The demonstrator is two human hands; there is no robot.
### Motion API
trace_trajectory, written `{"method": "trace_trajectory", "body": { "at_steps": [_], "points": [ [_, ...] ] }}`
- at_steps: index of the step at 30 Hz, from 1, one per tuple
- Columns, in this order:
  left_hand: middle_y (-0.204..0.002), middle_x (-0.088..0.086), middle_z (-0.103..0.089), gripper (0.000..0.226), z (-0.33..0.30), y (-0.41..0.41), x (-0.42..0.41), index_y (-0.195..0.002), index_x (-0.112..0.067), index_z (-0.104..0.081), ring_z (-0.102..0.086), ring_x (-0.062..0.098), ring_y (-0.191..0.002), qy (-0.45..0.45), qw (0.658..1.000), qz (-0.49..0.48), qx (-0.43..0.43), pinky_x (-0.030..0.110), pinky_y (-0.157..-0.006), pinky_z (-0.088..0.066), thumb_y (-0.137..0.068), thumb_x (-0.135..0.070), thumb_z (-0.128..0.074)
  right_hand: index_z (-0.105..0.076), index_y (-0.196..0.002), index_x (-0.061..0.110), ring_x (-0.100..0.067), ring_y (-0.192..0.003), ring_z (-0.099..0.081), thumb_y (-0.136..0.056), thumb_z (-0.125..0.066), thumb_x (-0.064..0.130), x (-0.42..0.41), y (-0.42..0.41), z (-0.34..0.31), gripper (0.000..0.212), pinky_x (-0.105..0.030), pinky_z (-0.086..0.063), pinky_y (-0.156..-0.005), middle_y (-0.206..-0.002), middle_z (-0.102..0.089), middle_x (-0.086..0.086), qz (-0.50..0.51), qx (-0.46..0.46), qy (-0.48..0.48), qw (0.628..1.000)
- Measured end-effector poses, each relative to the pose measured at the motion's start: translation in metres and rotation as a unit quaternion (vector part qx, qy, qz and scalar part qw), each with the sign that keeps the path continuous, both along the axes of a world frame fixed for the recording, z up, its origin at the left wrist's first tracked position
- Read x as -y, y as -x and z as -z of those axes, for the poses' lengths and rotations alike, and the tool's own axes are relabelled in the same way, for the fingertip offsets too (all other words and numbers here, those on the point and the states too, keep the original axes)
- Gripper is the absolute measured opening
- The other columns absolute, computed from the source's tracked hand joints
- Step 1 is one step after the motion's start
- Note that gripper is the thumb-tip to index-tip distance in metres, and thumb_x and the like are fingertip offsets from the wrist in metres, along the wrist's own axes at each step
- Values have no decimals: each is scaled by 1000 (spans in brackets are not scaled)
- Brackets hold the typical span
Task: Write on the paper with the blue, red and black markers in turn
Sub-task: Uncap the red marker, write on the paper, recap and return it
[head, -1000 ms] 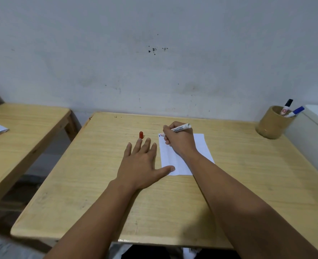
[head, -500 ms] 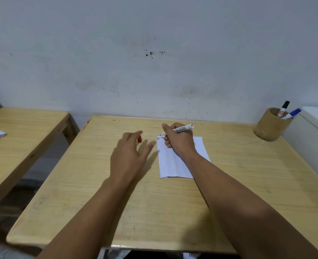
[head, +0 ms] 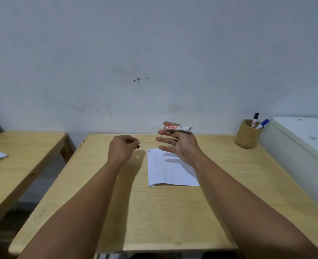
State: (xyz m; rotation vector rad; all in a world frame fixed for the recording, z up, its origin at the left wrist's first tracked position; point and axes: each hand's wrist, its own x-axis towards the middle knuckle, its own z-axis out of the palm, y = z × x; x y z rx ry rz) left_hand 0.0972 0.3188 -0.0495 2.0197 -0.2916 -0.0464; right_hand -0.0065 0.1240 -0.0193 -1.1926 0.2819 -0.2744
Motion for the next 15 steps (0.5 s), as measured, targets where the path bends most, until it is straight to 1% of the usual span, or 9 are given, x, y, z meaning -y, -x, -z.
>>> {"method": "trace_trajectory", "body": {
  "at_steps": [1,3,5,7,8,10,11,13,15],
  "points": [
    [-78,-2,-79,10,-11,4,3,-82,-14,-79,-72,12,-78,45,999,5,-20,29,-73,-52,-89,-17,-72,-73,-127,10,-38,-95,-80,-100,-33,-8,-1,6,-5,52,-46,-68,-73,-107,-78,-18,-8,-3,-33,999],
    [-82,3,-79,10,-34,15,7,-87,-10,-78,-74,14,-79,121,991,19,-58,29,-74,-53,-93,-16,-72,-75,-126,8,-39,-94,-80,-100,-33,-4,-2,20,-14,51,-46,-67,-73,-107,-78,-19,-35,3,-66,997],
    [-89,7,-79,10,-55,26,12,-91,-9,-77,-75,18,-84,159,984,31,-73,30,-77,-55,-94,-17,-72,-76,-126,3,-39,-93,-79,-105,-35,9,-2,35,-22,46,-45,-66,-74,-108,-78,-20,-59,19,-71,996],
    [-92,11,-79,10,-71,37,16,-91,-8,-76,-75,19,-84,174,981,38,-75,33,-82,-58,-95,-16,-72,-78,-120,-1,-35,-84,-77,-106,-38,15,-3,47,-29,45,-43,-66,-71,-108,-76,-20,-61,29,-63,996],
    [-93,12,-78,9,-78,42,17,-91,-7,-76,-74,19,-84,182,980,40,-73,35,-84,-58,-95,-14,-72,-78,-115,2,-30,-77,-75,-107,-45,14,-4,52,-32,37,-41,-66,-68,-107,-75,-19,-54,32,-28,998],
    [-94,14,-78,9,-89,52,20,-92,-5,-76,-74,20,-84,197,977,45,-73,36,-87,-59,-94,-13,-73,-74,-106,12,-19,-65,-68,-104,-62,9,-5,60,-35,13,-34,-63,-61,-103,-73,-13,-23,26,113,993],
    [-94,14,-78,10,-94,56,21,-94,-3,-76,-75,20,-85,203,975,47,-74,36,-87,-58,-94,-13,-73,-71,-104,17,-15,-61,-66,-101,-68,8,-5,64,-35,10,-31,-61,-57,-100,-72,-11,-7,22,187,982],
    [-93,13,-79,11,-104,66,24,-95,-2,-76,-76,19,-84,209,974,50,-70,34,-85,-58,-93,-13,-74,-67,-104,23,-11,-58,-66,-98,-75,10,-5,70,-36,16,-27,-57,-53,-94,-72,-6,19,21,274,961],
    [-91,12,-79,11,-113,74,28,-94,-3,-77,-75,19,-83,205,975,56,-60,33,-81,-56,-92,-14,-75,-69,-105,25,-13,-58,-69,-96,-77,11,-6,77,-41,19,-26,-54,-54,-91,-73,-1,27,29,299,953]
  ]
}}
